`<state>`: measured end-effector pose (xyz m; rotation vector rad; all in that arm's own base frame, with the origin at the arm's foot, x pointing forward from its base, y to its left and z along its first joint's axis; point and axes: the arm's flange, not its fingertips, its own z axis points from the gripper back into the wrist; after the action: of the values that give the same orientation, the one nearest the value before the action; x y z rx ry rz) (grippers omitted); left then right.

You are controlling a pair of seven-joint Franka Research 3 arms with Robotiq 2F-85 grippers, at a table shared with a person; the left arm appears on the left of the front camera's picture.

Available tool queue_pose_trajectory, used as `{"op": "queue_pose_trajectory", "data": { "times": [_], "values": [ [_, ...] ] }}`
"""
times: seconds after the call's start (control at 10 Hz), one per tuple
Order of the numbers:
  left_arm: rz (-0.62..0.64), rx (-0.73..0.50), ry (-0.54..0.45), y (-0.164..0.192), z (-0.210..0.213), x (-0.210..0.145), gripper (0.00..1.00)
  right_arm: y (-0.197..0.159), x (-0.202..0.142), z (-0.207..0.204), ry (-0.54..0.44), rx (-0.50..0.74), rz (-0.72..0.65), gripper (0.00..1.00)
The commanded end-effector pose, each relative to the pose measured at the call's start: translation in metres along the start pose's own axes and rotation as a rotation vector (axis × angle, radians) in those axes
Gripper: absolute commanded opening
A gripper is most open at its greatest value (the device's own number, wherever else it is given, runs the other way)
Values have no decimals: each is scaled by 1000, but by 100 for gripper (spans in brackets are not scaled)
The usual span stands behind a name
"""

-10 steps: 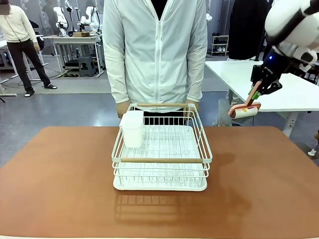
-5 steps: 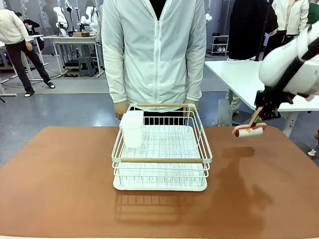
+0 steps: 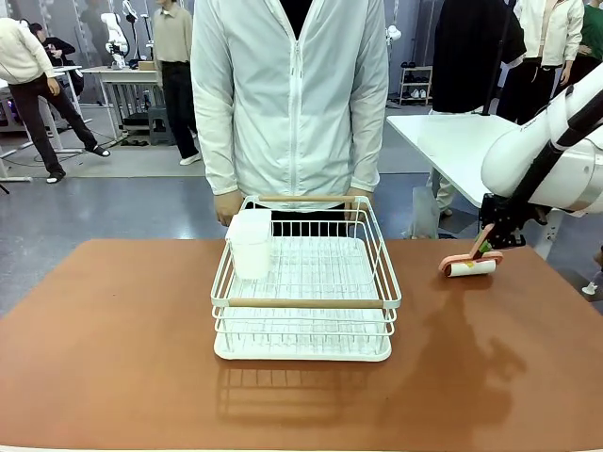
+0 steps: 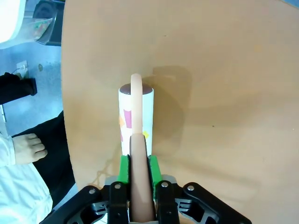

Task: Clean the table.
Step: Place the Lint Roller down when the Dish drying rack is positioned in the middle of the table.

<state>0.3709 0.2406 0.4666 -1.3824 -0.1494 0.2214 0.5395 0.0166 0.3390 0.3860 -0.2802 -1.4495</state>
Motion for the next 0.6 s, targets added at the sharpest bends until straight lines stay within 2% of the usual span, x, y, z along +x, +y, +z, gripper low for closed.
{"op": "queue_pose_trajectory", "data": {
  "times": [0.0,0.5],
  "values": [
    [-2,-4,-4,-1,2,-3,100,-7,-8,-1,-4,42,-44,21],
    [-2,-4,-4,-1,2,-3,100,-21,-3,14,34,-42,-60,54]
  ]
}}
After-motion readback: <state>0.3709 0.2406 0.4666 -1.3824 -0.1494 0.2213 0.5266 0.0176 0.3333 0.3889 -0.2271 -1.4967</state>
